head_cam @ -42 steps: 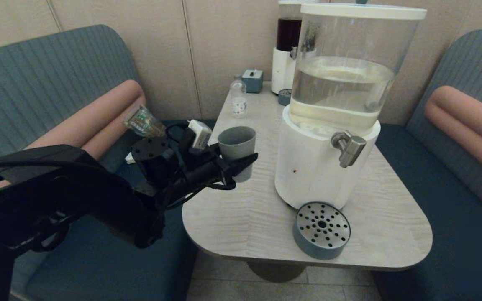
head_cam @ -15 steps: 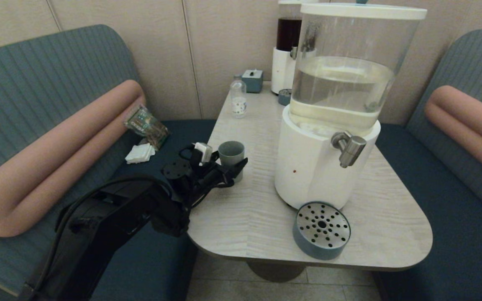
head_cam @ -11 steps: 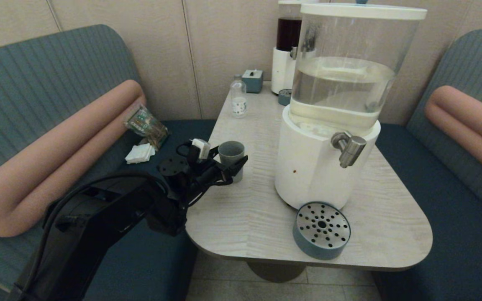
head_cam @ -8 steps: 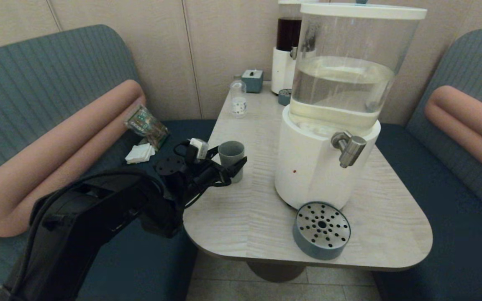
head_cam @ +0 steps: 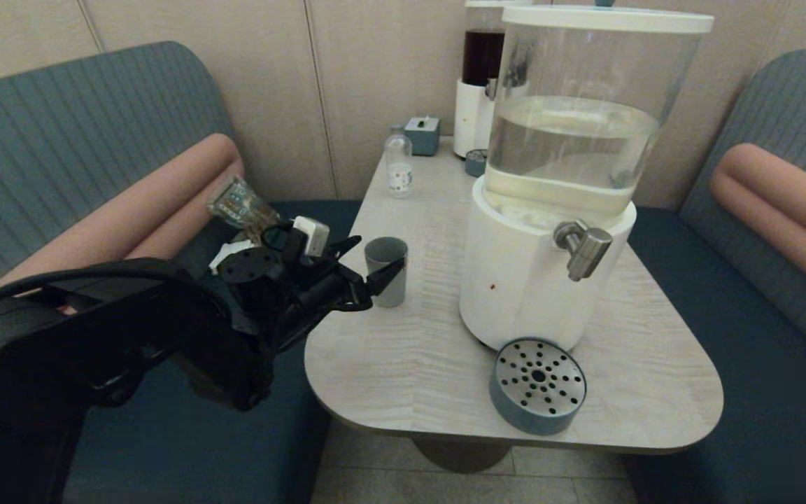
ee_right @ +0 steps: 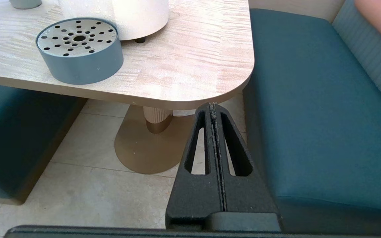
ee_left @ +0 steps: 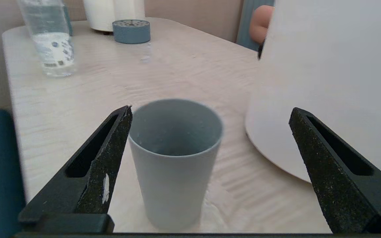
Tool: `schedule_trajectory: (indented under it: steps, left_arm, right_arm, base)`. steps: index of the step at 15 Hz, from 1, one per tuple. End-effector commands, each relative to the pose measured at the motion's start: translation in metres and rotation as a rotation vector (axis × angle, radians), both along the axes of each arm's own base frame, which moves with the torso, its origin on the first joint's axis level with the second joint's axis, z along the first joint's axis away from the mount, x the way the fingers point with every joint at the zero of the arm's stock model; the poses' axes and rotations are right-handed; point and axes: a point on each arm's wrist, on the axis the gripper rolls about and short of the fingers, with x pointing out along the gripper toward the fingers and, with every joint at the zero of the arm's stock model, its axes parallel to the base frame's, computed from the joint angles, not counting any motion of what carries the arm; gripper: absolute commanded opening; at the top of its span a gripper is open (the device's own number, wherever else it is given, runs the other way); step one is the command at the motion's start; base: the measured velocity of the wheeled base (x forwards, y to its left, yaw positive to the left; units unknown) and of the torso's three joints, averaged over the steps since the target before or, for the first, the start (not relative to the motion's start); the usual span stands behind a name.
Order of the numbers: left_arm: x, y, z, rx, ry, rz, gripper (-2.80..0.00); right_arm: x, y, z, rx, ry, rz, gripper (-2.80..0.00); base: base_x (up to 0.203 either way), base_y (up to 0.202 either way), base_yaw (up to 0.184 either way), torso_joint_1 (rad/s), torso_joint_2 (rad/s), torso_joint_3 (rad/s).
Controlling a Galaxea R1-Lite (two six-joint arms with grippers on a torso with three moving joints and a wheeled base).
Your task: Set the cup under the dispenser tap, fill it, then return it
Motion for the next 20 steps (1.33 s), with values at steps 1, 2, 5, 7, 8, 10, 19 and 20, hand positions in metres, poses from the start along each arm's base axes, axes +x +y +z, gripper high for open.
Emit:
schedule_trajectory:
  steps: [1,2,5,7,8,10,19,20]
  left_arm:
    - [-0.029,0.009,0.033,-0.011,-0.038,-0.004,0.0]
    - [-0.044,0.013,0.045,-0.013,-0.047,-0.004,0.0]
    - [-0.098,0.03,0.083,-0.027,-0.096,-0.006,-2.8]
    - [-0.135,0.042,0.105,-0.046,-0.141,-0.001,-2.8]
    - [-0.153,0.048,0.114,-0.06,-0.162,0.012,-2.8]
    - [-0.188,0.06,0.132,-0.108,-0.208,0.066,-2.8]
    - [-0.322,0.129,0.138,-0.254,-0.404,0.473,-2.8]
    - [-0.335,0.129,0.135,-0.253,-0.408,0.476,-2.8]
  right_arm:
    - [0.0,0.0,0.0,0.0,0.001,0.0,-2.8]
    - [0.0,0.0,0.0,0.0,0.002,0.0,-2.8]
    - [0.0,0.0,0.0,0.0,0.001,0.0,-2.8]
    - [0.0,0.0,0.0,0.0,0.002,0.0,-2.8]
    - [0.0,0.0,0.0,0.0,0.001,0.0,-2.8]
    - [0.0,0.0,0.0,0.0,0.001,0.0,-2.8]
    - [0.0,0.0,0.0,0.0,0.001,0.0,-2.8]
    - [0.0,0.0,0.0,0.0,0.002,0.0,-2.8]
  base:
    - [0.0,0.0,0.0,0.0,0.0,0.0]
    - [0.0,0.0,0.0,0.0,0.0,0.0]
    - [0.0,0.0,0.0,0.0,0.0,0.0]
    - [0.0,0.0,0.0,0.0,0.0,0.0]
    - [0.0,0.0,0.0,0.0,0.0,0.0]
    - [0.0,0.0,0.0,0.0,0.0,0.0]
    - [0.0,0.0,0.0,0.0,0.0,0.0]
    - [0.0,0.0,0.0,0.0,0.0,0.0]
